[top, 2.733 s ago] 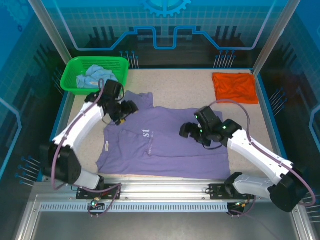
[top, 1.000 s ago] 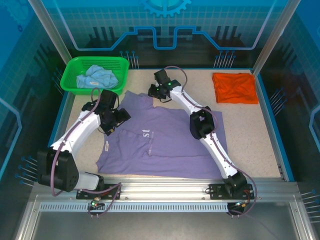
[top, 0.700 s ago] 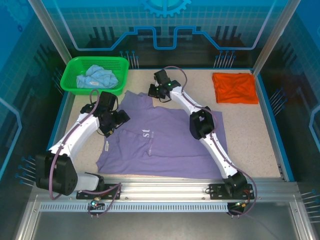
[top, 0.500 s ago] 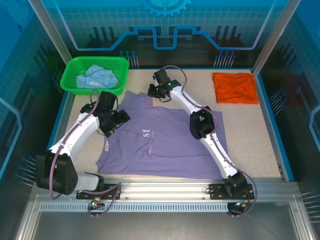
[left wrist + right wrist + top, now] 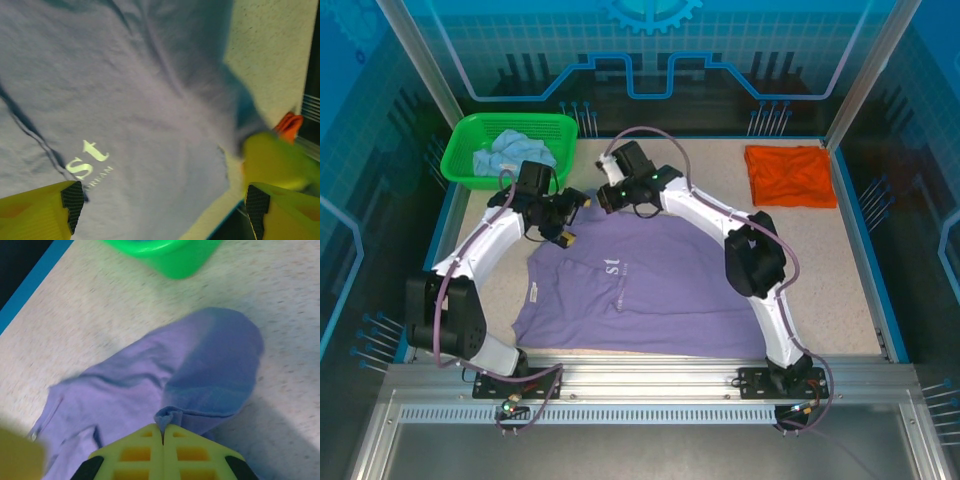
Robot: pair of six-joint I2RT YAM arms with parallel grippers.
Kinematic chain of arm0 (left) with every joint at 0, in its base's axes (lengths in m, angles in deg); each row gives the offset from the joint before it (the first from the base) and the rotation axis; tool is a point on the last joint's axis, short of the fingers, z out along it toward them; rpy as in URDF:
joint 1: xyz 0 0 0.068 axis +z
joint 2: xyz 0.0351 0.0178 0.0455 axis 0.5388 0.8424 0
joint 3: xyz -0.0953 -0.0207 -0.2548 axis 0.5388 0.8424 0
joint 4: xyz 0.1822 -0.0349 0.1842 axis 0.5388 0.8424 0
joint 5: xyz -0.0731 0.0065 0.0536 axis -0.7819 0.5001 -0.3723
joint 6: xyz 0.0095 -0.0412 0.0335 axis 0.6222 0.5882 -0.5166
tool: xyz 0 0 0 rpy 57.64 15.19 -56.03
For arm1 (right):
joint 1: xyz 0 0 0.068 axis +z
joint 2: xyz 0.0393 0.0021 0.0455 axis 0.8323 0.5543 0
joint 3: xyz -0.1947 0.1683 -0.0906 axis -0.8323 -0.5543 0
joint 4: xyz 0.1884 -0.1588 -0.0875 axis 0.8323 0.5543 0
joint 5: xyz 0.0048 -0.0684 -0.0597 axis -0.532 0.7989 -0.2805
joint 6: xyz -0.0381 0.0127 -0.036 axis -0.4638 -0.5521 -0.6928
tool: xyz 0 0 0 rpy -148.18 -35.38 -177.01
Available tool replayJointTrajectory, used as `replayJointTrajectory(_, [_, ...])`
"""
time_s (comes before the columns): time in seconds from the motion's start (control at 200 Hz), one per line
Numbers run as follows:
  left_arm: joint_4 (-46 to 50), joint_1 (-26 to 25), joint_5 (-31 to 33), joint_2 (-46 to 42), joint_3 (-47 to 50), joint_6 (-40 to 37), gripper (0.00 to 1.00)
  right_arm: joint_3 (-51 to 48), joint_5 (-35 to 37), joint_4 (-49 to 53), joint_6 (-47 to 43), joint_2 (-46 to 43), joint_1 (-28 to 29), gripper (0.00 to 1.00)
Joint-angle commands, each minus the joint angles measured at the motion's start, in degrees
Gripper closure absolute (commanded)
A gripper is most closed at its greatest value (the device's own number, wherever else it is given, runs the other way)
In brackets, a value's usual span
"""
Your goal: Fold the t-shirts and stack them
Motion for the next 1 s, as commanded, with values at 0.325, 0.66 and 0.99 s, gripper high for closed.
replayJointTrajectory(0.325, [-6.61, 6.32, -2.94, -0.23, 6.28, 9.72, 0.17, -22.92, 5.4, -11.59, -8.81, -5.06, 8.12, 1.0])
replayJointTrajectory(0.66, [11.22, -0.11, 9.58, 7.4, -10.42, -10.42, 0.16, -28.51, 2.87, -11.55, -1.55, -9.8, 7.6, 0.56])
replayJointTrajectory(0.99, [18.3, -9.01, 17.6, 21.05, -25.34, -8.53, 0.16, -37.34, -2.37, -12.85, 10.21, -24.72, -0.3, 0.42])
